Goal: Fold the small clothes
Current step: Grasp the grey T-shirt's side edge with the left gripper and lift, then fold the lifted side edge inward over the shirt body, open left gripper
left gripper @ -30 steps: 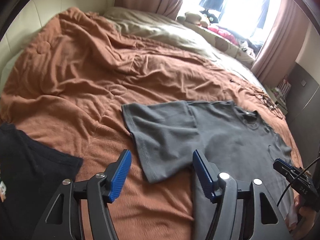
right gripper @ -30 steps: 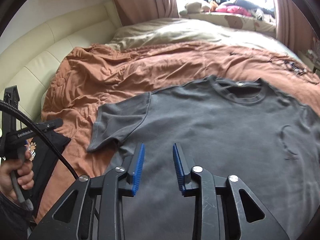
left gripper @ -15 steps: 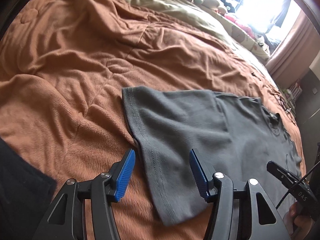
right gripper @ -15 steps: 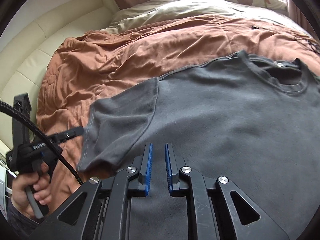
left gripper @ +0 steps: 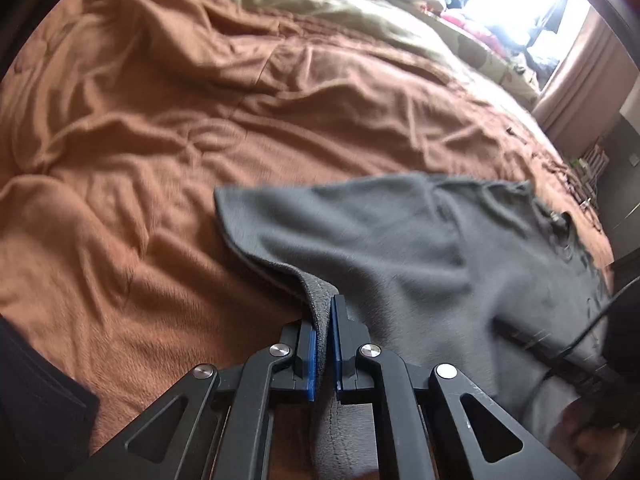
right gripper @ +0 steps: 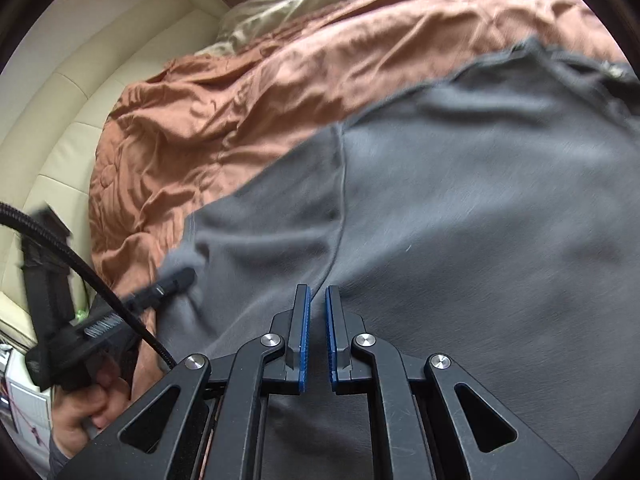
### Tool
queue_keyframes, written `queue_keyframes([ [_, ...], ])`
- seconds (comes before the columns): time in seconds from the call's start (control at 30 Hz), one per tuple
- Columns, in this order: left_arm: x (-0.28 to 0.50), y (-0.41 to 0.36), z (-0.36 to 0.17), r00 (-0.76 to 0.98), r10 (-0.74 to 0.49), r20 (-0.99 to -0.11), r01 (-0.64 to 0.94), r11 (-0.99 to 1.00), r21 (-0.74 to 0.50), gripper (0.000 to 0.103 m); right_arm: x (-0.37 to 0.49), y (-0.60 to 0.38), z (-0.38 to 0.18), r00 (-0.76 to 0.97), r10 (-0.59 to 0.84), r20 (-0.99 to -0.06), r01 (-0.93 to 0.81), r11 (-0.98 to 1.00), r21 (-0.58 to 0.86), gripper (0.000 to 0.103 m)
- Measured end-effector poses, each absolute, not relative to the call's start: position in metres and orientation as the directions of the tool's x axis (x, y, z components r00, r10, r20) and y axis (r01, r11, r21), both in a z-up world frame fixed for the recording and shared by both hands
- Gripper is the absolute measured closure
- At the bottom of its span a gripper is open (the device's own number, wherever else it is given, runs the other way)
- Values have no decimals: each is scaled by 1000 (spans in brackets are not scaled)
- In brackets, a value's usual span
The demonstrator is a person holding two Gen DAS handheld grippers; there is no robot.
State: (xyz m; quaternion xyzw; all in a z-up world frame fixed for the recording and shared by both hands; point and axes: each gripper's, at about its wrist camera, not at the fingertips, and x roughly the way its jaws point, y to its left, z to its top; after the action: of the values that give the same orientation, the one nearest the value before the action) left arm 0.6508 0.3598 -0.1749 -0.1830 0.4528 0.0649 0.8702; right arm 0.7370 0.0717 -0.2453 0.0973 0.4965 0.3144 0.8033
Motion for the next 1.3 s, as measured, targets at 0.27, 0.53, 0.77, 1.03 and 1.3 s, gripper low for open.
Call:
queue_keyframes([
  [0.27, 659, 346, -129, 641, -44, -766, -235, 939, -250, 97, 742, 67, -239, 295, 639, -711, -398, 758, 516, 98],
  [0.53, 668, 307, -95, 672, -73, -737, -158, 958, -238, 97, 739, 30, -213, 328, 632, -702, -399, 766, 503, 82],
  [0.77, 679, 261, -84, 672, -126, -730, -84, 966, -245, 97, 723, -25, -189, 392, 614, -685, -359, 788, 501, 35],
  [1.03, 691, 204, -98, 633, -211, -745, 4, 963, -270, 97, 709, -75, -173, 439, 601, -668, -323, 799, 507, 35],
  [1.3, 697, 165, -109, 572, -277, -773, 75, 955, -287, 77, 701, -112, -170, 467, 573, -674, -280, 818, 502, 35],
])
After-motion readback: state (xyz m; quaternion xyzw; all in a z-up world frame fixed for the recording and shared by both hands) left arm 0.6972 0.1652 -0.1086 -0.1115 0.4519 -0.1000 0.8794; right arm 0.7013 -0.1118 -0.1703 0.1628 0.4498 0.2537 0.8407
